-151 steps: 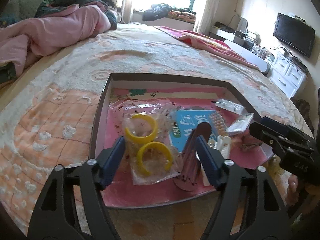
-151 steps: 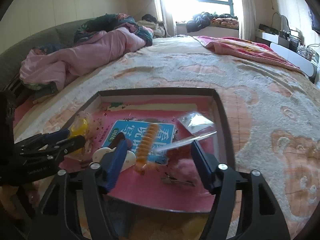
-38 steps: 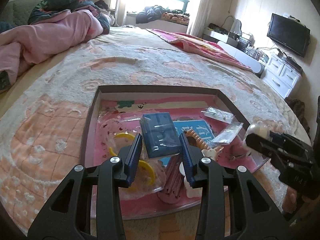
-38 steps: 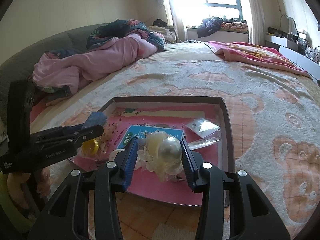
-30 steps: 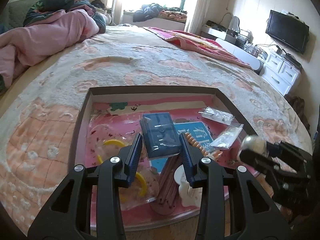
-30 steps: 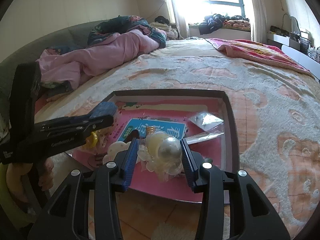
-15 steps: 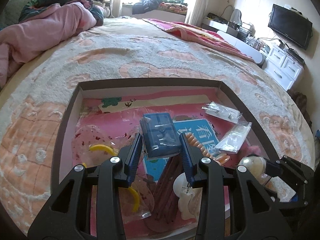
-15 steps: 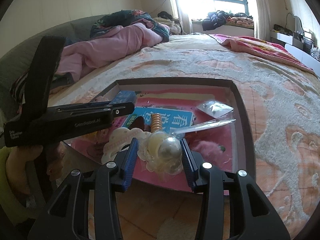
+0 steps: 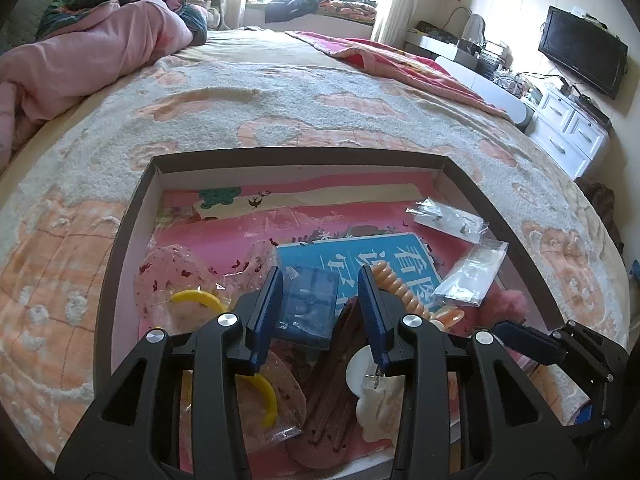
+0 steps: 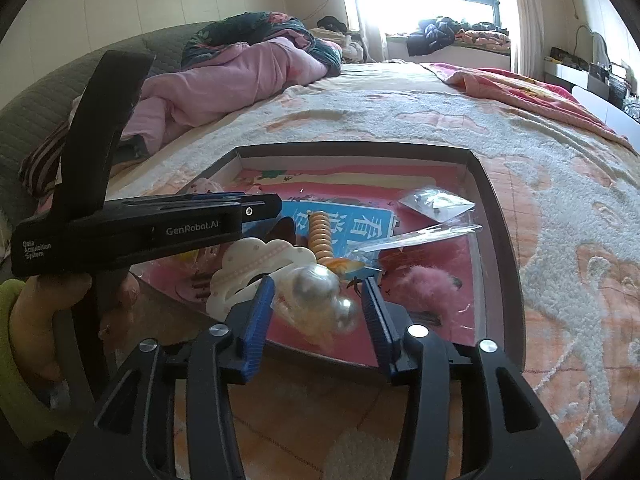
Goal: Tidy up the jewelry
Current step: 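Open the left gripper to drop the blue box while right releases the pearl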
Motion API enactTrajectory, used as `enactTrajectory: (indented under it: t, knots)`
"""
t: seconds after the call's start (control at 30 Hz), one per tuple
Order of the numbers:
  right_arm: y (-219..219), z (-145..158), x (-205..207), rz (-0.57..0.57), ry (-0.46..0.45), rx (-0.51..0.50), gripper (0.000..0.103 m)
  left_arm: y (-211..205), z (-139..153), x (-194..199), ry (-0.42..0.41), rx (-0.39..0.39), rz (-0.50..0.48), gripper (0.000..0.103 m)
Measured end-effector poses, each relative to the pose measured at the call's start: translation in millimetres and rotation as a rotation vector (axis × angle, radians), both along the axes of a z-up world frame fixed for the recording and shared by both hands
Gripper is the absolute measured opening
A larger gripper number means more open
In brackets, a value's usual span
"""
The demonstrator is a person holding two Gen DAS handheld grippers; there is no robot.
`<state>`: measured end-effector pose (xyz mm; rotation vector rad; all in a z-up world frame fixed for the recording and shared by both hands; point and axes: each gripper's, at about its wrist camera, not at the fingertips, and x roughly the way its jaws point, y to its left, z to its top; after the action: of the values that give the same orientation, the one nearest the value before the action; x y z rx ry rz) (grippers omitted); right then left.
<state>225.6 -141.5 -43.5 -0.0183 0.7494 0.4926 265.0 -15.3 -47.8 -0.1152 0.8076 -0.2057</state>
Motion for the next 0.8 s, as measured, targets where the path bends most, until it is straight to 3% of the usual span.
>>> enactTrajectory:
  t: [0.37,0.53,0.8]
  knots:
    - [-19,11,-16,-0.051,-0.01,0.034,0.067,4,9,-13,-0.019,-0.011,0.012,0.045]
    - [-25,19,-23,-0.077,-0.038,0.031,0.076,7,17,-22,-0.037,-0.014,0.023,0.057]
    - [-35,31,-32,-0.128,-0.083,0.037,0.089,12,32,-44,-0.075,-0.023,0.033,0.068]
